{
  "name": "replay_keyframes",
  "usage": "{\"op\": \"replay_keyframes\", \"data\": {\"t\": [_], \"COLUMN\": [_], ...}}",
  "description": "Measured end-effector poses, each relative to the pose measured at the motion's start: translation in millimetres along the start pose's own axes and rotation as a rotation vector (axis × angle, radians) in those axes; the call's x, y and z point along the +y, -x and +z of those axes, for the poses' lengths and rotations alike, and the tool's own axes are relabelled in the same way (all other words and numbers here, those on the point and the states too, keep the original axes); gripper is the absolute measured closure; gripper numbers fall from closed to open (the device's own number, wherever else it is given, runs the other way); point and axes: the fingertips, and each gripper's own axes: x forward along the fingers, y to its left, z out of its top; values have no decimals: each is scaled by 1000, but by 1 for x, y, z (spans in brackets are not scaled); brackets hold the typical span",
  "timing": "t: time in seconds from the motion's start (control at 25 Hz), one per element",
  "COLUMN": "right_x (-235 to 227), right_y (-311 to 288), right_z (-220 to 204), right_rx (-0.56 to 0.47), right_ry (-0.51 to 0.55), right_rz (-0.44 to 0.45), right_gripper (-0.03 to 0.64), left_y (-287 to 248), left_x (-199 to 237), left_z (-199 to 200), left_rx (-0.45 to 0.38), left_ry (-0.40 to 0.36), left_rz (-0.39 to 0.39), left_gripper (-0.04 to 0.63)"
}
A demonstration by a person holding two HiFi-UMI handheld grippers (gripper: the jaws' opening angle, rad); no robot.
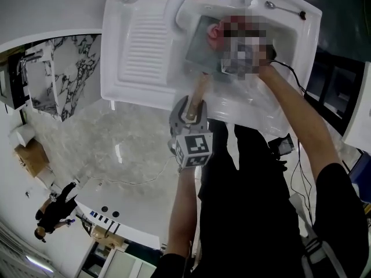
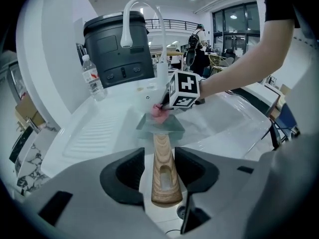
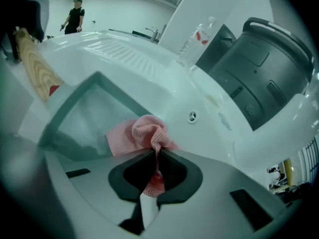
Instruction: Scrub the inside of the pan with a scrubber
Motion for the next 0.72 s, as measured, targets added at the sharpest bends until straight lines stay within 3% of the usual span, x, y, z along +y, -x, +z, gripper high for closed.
{"op": "replay_keyframes", "data": {"t": [0.24,0.48,0.72], "right_x": [-16,-24,-7], "right_y": [60,140,214], "right_z": [7,16,20], "right_rx": [-20,-39,-49], "right_ry": [-56,-122,-101], "right_rz": [-99,-193,-267], "right_gripper": [580,580,580], "left_y": [24,67,115], "left_x": [1,6,14], "left_z": [8,17,20], "left_rx": [-65,-183,-300], "left_ry": [-28,-45,-68], "left_rz": [-49,-75,-85], "left_gripper": [385,388,483]}}
